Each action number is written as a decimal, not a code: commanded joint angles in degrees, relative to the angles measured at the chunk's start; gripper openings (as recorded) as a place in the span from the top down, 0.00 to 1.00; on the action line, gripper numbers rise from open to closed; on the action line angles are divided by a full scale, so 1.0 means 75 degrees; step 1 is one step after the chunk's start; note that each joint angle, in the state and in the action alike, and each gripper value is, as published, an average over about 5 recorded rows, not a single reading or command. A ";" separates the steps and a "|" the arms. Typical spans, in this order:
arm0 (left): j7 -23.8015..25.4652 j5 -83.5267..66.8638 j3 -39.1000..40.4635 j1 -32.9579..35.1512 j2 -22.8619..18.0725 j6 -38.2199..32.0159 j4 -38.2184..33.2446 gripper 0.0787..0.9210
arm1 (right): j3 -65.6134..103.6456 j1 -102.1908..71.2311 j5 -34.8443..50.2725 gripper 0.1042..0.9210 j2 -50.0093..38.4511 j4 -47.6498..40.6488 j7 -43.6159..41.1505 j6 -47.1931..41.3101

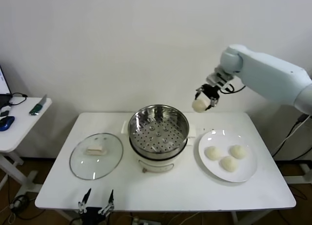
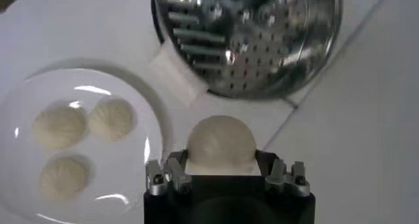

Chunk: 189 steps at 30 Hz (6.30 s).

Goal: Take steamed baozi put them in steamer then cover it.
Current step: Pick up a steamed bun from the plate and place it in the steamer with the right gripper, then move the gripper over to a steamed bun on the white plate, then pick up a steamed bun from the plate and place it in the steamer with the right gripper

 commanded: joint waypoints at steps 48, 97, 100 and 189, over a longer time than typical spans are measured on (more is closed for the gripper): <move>-0.0009 -0.0005 -0.0077 -0.0057 0.0059 0.0006 -0.0107 0.12 | 0.1156 -0.1961 -0.2486 0.12 0.3039 -0.3488 0.0979 0.3022; 0.0202 -0.0595 -0.0859 -0.0520 0.0170 0.0081 0.0008 0.12 | -0.1044 -0.2293 0.2226 0.12 -0.2477 0.1196 0.2082 -0.5109; 0.0199 -0.0580 -0.0824 -0.0469 0.0166 0.0066 0.0005 0.12 | -0.0870 -0.2614 0.1976 0.12 -0.2215 0.0867 0.2090 -0.5077; 0.0151 -0.0416 -0.0635 -0.0244 0.0136 -0.0008 -0.0148 0.12 | -0.2083 -0.0063 0.4551 0.25 0.2962 0.0546 0.2578 -0.5539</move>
